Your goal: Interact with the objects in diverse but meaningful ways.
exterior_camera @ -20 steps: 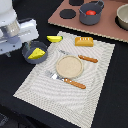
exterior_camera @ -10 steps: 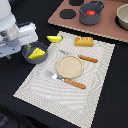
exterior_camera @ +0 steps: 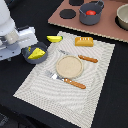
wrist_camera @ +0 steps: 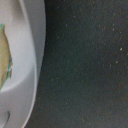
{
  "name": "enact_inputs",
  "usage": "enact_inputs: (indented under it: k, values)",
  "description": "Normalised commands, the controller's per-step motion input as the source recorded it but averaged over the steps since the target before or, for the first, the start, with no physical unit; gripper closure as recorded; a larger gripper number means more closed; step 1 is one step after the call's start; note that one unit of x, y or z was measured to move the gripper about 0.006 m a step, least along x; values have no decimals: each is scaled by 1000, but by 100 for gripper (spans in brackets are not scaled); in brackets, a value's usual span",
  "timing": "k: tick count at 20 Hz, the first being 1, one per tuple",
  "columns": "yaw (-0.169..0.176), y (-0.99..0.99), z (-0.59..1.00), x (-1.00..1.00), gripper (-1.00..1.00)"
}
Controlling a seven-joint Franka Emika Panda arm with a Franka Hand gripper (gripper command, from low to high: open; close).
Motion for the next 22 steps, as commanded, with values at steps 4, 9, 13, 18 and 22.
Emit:
enact_inputs:
  k: [4,9,13,18,22]
  values:
    - [0,252,-290,-21,100]
    - [0,242,-270,-28,100]
    - [0,240,-276,-36,100]
    - [0,216,-298,-70,100]
    - [0,200,-306,-85,100]
